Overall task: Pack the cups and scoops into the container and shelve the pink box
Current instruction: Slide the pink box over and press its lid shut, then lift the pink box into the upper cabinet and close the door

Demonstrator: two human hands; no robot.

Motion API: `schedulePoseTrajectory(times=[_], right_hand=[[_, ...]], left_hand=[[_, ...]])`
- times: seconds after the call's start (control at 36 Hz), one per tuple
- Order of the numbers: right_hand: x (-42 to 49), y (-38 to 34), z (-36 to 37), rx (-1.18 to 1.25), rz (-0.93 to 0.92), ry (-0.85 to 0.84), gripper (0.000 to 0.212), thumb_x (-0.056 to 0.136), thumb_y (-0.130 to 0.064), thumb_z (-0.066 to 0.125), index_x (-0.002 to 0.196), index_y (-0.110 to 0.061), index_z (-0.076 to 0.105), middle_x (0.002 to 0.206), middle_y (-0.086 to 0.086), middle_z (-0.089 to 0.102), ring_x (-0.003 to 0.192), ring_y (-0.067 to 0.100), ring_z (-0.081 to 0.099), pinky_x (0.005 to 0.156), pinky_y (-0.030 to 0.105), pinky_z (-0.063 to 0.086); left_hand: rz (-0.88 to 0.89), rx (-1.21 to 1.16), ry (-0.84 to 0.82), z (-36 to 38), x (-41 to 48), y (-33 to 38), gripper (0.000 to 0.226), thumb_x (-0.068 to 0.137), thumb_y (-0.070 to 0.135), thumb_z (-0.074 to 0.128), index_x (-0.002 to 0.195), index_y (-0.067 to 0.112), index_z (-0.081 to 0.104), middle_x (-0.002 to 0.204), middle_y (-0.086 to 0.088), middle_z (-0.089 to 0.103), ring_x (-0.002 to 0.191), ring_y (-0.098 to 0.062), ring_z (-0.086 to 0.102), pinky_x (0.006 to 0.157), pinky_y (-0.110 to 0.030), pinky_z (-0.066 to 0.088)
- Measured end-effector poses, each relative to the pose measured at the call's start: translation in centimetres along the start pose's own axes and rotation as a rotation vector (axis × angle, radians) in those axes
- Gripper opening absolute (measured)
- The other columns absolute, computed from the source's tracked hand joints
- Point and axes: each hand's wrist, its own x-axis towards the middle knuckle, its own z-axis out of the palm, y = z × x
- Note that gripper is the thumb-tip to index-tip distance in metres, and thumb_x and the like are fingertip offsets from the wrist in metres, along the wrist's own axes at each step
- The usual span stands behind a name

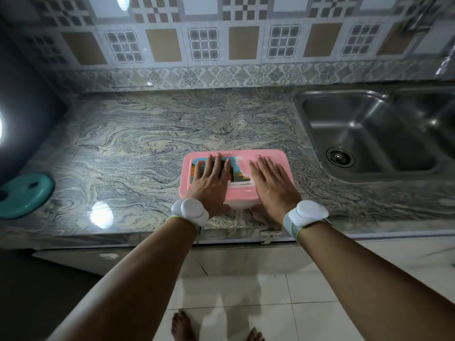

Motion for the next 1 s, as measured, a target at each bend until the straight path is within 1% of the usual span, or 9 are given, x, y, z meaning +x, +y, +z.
schedulePoseTrajectory(times=[0.14, 0.25, 0.33, 0.42, 0.56, 0.69, 0.78, 0.89, 1.0], right_hand=[[-0.7, -0.4, -0.4, -0.021, 0.013, -0.031, 0.076, 0.091, 0.005, 0.031, 0.158, -0.012, -0.001, 0.165, 0.015, -0.003, 0.152, 0.032, -0.002, 0.123, 0.043, 0.002], [-1.6, -0.8, -0.2, -0.016, 0.024, -0.011, 0.075, 0.089, 0.005, 0.026, 0.158, -0.011, 0.003, 0.165, 0.017, 0.002, 0.152, 0.034, 0.003, 0.122, 0.044, 0.005], [-2.7, -1.5, -0.6, -0.012, 0.038, -0.036, 0.079, 0.091, 0.006, 0.037, 0.158, -0.011, -0.001, 0.165, 0.016, -0.002, 0.152, 0.034, 0.0, 0.123, 0.044, 0.004], [-3.6, -1.8, -1.1, -0.013, 0.064, -0.067, 0.077, 0.094, 0.002, 0.038, 0.157, -0.011, -0.005, 0.165, 0.016, -0.007, 0.152, 0.034, -0.004, 0.122, 0.044, 0.001], [-5.4, -2.3, -1.5, -0.029, 0.083, -0.127, 0.083, 0.096, -0.009, 0.047, 0.156, -0.012, -0.011, 0.164, 0.015, -0.011, 0.152, 0.033, -0.007, 0.121, 0.044, -0.001], [-6.6, -2.7, -2.6, -0.032, 0.095, -0.142, 0.101, 0.091, -0.029, 0.065, 0.156, -0.012, -0.01, 0.164, 0.015, -0.012, 0.152, 0.033, -0.008, 0.121, 0.044, -0.001], [-7.0, -3.1, -4.6, -0.049, 0.109, -0.096, 0.097, 0.094, -0.029, 0.063, 0.157, -0.012, -0.008, 0.165, 0.014, -0.01, 0.152, 0.032, -0.006, 0.121, 0.043, 0.0], [-7.5, -3.2, -8.2, -0.074, 0.108, -0.088, 0.113, 0.085, -0.044, 0.071, 0.157, -0.012, -0.01, 0.164, 0.014, -0.012, 0.152, 0.032, -0.009, 0.121, 0.045, -0.001], [-8.6, -3.4, -12.1, -0.099, 0.078, -0.053, 0.114, 0.084, -0.047, 0.07, 0.157, -0.012, -0.01, 0.164, 0.013, -0.012, 0.152, 0.033, -0.009, 0.122, 0.047, 0.002]], left_hand=[[-0.008, 0.01, -0.004, 0.4, -0.6, 0.3, 0.124, 0.072, 0.059, 0.071, 0.154, 0.007, -0.006, 0.162, -0.019, -0.008, 0.15, -0.04, -0.007, 0.12, -0.059, 0.005], [-0.008, 0.015, -0.007, 0.4, -1.3, 0.8, 0.12, 0.076, 0.057, 0.068, 0.154, 0.008, -0.008, 0.162, -0.018, -0.009, 0.15, -0.04, -0.007, 0.12, -0.059, 0.005], [-0.016, 0.015, -0.022, 0.1, -2.5, 1.4, 0.119, 0.077, 0.053, 0.07, 0.154, 0.009, -0.008, 0.162, -0.017, -0.011, 0.15, -0.039, -0.008, 0.12, -0.058, 0.004], [-0.013, 0.015, -0.027, -0.1, -3.4, 1.9, 0.118, 0.078, 0.051, 0.07, 0.155, 0.01, -0.009, 0.163, -0.015, -0.012, 0.15, -0.037, -0.008, 0.119, -0.058, 0.003], [-0.011, 0.031, -0.044, 0.0, -4.9, 2.8, 0.115, 0.08, 0.053, 0.068, 0.155, 0.011, -0.01, 0.163, -0.012, -0.013, 0.15, -0.036, -0.008, 0.117, -0.061, 0.004], [0.002, 0.034, -0.051, -1.4, -6.4, 3.4, 0.116, 0.08, 0.06, 0.064, 0.154, 0.013, -0.012, 0.163, -0.009, -0.016, 0.151, -0.034, -0.01, 0.113, -0.07, 0.006], [0.017, 0.06, -0.022, -3.4, -7.0, 3.5, 0.112, 0.082, 0.06, 0.06, 0.154, 0.015, -0.013, 0.163, -0.008, -0.017, 0.151, -0.033, -0.011, 0.111, -0.073, 0.006], [0.029, 0.074, 0.038, -6.7, -7.8, 3.9, 0.111, 0.083, 0.06, 0.06, 0.155, 0.015, -0.012, 0.163, -0.007, -0.017, 0.151, -0.032, -0.01, 0.112, -0.073, 0.006], [0.026, 0.065, 0.091, -9.8, -9.0, 4.8, 0.112, 0.082, 0.063, 0.06, 0.154, 0.016, -0.012, 0.163, -0.006, -0.016, 0.151, -0.032, -0.009, 0.112, -0.072, 0.006]])
